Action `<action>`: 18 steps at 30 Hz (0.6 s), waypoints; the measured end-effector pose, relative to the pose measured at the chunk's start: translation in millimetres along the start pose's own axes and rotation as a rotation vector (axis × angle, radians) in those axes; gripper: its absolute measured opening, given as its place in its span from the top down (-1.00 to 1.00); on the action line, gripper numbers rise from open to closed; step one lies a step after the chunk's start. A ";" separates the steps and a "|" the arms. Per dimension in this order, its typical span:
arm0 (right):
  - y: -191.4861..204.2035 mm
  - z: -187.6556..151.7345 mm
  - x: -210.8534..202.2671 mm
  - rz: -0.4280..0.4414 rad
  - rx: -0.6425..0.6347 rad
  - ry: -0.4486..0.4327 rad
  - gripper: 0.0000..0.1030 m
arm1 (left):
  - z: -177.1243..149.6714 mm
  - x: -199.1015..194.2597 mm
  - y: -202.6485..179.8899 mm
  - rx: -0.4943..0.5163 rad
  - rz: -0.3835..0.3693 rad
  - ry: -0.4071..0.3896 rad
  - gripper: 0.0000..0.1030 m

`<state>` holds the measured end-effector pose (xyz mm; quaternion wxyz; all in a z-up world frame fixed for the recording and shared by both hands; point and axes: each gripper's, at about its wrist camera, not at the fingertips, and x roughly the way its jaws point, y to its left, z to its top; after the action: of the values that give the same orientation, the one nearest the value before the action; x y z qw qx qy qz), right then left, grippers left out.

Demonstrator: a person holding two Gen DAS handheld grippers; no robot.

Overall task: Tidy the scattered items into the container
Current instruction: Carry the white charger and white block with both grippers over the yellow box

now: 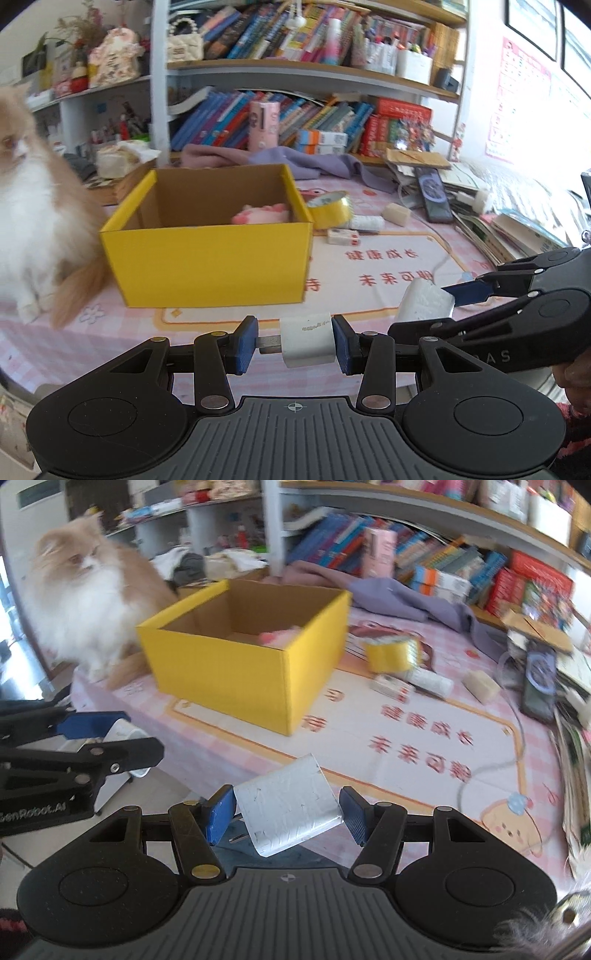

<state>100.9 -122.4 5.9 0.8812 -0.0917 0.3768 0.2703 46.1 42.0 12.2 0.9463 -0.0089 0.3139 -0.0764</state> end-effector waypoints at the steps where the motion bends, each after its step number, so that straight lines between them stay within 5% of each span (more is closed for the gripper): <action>1: 3.8 2.1 0.9 0.008 -0.013 -0.003 -0.15 | -0.6 -2.6 3.9 -0.008 0.011 -0.005 0.20; 18: 41.7 36.5 25.8 0.120 -0.153 -0.029 -0.15 | 1.5 -19.7 46.3 -0.108 0.141 -0.042 0.20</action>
<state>115.3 -63.6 14.7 0.8592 -0.1322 0.3472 0.3517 37.8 90.6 22.1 0.9539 -0.0395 0.2973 0.0076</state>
